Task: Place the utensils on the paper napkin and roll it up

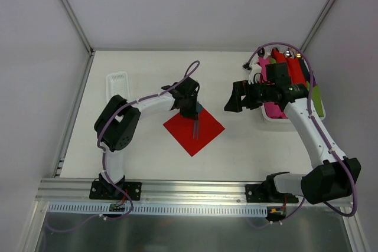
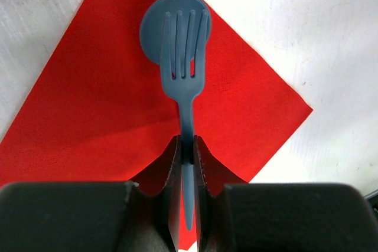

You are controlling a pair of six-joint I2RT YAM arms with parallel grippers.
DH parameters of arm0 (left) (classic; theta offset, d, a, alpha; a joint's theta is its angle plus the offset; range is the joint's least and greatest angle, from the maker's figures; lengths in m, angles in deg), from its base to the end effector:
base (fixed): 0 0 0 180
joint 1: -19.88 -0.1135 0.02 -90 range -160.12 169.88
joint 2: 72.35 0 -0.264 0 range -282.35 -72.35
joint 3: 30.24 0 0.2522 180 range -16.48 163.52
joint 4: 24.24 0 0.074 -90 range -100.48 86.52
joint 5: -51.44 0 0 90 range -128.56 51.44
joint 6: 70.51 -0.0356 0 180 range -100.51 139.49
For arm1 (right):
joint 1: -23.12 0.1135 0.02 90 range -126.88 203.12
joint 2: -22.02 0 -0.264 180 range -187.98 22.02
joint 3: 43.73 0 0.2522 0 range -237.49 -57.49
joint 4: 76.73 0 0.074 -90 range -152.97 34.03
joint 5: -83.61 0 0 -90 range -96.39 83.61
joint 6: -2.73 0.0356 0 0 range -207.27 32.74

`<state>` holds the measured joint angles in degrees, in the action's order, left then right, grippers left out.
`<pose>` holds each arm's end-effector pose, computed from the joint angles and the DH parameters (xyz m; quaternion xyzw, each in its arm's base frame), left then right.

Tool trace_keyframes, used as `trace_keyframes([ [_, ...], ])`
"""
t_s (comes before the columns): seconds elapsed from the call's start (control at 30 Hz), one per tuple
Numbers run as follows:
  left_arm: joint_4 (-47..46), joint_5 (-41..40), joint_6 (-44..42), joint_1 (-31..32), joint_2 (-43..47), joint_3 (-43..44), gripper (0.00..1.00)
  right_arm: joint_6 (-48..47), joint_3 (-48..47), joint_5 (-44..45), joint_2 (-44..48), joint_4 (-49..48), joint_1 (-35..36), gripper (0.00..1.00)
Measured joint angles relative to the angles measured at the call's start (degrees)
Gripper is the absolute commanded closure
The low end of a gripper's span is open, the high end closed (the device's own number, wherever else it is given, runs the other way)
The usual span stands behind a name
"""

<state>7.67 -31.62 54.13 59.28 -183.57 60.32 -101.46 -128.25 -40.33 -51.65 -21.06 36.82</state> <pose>0.3203 -0.2686 0.1838 0.0587 0.9438 -0.2386 0.2212 0.2546 0.0825 0.3413 -0.3216 0.8300 0.2679 0.3686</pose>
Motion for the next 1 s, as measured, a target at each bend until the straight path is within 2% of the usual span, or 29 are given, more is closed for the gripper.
trace_keyframes([
  [0.8, 0.0, -1.3, 2.1, -0.9, -2.2, 0.2, 0.87, 0.0, 0.0, -0.2, -1.1, 0.0, -0.4, 0.01],
  [1.0, 0.0, -1.3, 2.2, -0.9, -2.2, 0.2, 0.82, 0.0, 0.0, -1.0, -1.4, 0.0, -0.5, 0.01],
])
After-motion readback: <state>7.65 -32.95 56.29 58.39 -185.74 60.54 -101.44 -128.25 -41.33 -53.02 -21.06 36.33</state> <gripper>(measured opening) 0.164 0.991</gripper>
